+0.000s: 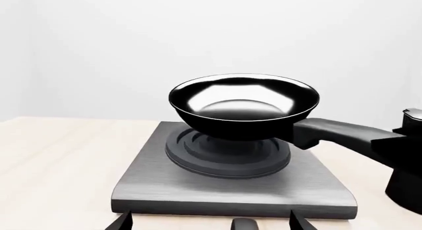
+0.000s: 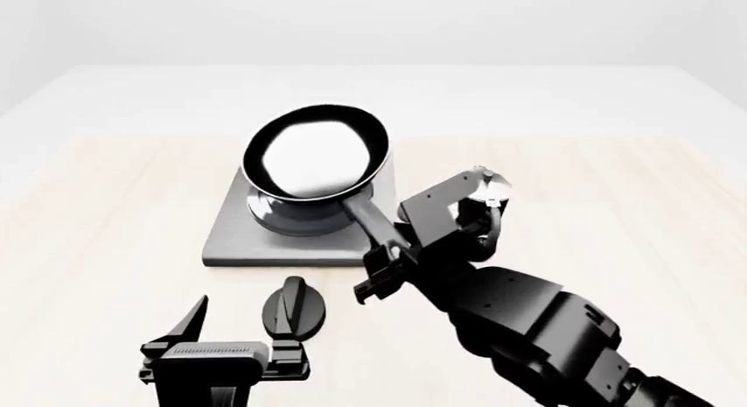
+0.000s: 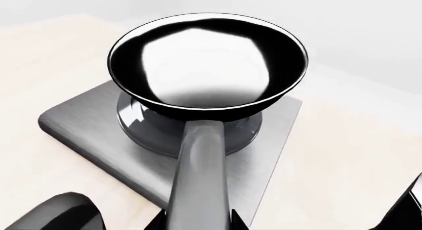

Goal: Put the frying pan on the stove.

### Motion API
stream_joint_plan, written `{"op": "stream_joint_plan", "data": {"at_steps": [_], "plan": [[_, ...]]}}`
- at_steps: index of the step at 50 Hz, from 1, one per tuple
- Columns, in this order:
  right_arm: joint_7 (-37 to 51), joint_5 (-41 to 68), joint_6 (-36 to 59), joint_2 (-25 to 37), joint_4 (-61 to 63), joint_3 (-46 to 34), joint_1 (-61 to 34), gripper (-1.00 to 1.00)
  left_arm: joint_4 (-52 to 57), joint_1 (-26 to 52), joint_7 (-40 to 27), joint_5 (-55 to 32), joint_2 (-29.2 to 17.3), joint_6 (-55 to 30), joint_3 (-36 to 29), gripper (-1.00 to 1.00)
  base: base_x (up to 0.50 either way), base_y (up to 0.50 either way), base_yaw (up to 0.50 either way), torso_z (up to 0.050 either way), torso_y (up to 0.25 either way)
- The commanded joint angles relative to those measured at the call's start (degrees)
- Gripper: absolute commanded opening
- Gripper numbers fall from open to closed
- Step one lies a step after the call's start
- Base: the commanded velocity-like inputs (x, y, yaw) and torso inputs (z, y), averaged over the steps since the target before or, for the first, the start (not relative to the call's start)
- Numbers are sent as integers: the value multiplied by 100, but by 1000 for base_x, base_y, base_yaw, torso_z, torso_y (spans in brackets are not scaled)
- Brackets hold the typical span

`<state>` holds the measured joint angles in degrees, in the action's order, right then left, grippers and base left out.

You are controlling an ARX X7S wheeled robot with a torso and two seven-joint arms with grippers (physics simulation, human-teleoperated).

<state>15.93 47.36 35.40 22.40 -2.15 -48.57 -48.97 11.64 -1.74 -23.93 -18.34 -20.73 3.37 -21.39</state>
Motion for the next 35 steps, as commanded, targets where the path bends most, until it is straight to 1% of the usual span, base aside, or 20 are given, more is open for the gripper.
{"op": "stream_joint_plan", "data": {"at_steps": [1, 27, 28, 35], "plan": [[-52, -488, -90, -153, -62, 110, -153, -100, -25, 11, -10, -3, -3, 17, -11, 100, 0, 0, 0, 0, 0], [-116, -653, -396, -400, -613, 85, -156, -100, -124, 11, -33, -9, -1, 101, -21, 100, 0, 0, 0, 0, 2], [-120, -656, -429, -424, -683, 107, -167, 100, -112, 7, -37, -11, -5, 98, -21, 100, 0, 0, 0, 0, 10], [-25, -641, -334, -373, -552, 107, -185, 100, -76, 28, -49, -22, -18, 63, -29, 100, 0, 0, 0, 0, 0]]}}
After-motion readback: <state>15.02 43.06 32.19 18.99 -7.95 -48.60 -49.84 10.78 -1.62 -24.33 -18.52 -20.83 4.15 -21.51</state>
